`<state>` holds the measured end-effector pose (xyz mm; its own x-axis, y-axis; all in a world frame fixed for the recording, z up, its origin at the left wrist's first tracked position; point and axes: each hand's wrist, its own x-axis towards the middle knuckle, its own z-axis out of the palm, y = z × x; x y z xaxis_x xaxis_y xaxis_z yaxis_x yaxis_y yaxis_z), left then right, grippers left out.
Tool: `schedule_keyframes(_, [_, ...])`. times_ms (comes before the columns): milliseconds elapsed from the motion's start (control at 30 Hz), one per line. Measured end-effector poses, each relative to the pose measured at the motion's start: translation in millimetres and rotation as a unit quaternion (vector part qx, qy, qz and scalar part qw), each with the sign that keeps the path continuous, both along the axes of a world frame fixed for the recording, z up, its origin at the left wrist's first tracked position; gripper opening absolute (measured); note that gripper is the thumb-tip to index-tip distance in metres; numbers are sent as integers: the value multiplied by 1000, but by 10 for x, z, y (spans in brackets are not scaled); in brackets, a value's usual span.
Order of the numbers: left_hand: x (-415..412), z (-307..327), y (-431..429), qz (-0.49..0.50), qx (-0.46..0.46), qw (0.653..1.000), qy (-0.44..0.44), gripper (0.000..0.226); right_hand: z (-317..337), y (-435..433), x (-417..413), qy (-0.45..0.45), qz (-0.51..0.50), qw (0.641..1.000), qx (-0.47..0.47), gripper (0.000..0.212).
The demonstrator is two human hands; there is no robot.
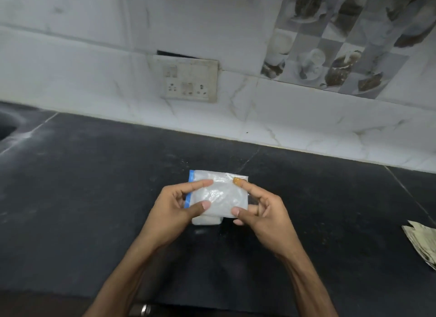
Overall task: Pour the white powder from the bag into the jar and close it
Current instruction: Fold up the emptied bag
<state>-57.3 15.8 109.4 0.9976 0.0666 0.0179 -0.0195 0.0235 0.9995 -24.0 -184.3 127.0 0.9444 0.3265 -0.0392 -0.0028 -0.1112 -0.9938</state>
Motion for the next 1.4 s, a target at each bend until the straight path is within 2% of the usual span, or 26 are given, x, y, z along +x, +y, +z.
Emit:
schedule_keyframes(133, [-602, -214, 19, 54, 33, 997, 49, 20, -255, 72, -303, 26, 52, 998, 28, 51])
schedule_keyframes(267, [-1338, -566, 79, 146, 31, 982, 120, 19, -635, 139, -665, 73, 78, 994, 6, 37])
schedule_keyframes(433, [-2281, -1075, 282, 238, -19, 945, 225, 27, -931, 139, -1065, 104, 116, 988, -16, 29])
schedule_keyframes(567, [-2604, -1644, 446, 314, 55, 900, 296, 26, -968, 132, -1279, 104, 142, 984, -24, 27])
schedule_keyframes(700, [-2666, -2132, 457, 382, 140, 823, 397, 14, -949, 112, -1377, 89, 145, 985, -16, 26])
schedule_keyframes(900, [-2626, -2543, 479, 441, 138, 757, 463, 6, -961, 39, -1411, 67, 129, 989, -30, 25])
schedule_keyframes(1000, [-2571, -2695, 566, 435, 123, 745, 490, 35, -981, 8, -1405, 62, 121, 990, -41, 25])
schedule_keyframes(1133, [-2460, -2736, 620, 432, 98, 751, 489, 25, -1000, -21, -1358, 67, 117, 989, -61, 24])
schedule_keyframes(1300, [-2379, -2868, 712, 417, 97, 748, 507, 30, -1082, -31, -1279, 74, 115, 987, -82, 24])
schedule_keyframes(1400, [-2386, -3115, 864, 376, 65, 767, 516, 29, -1136, -48, -1231, 78, 108, 987, -93, 23])
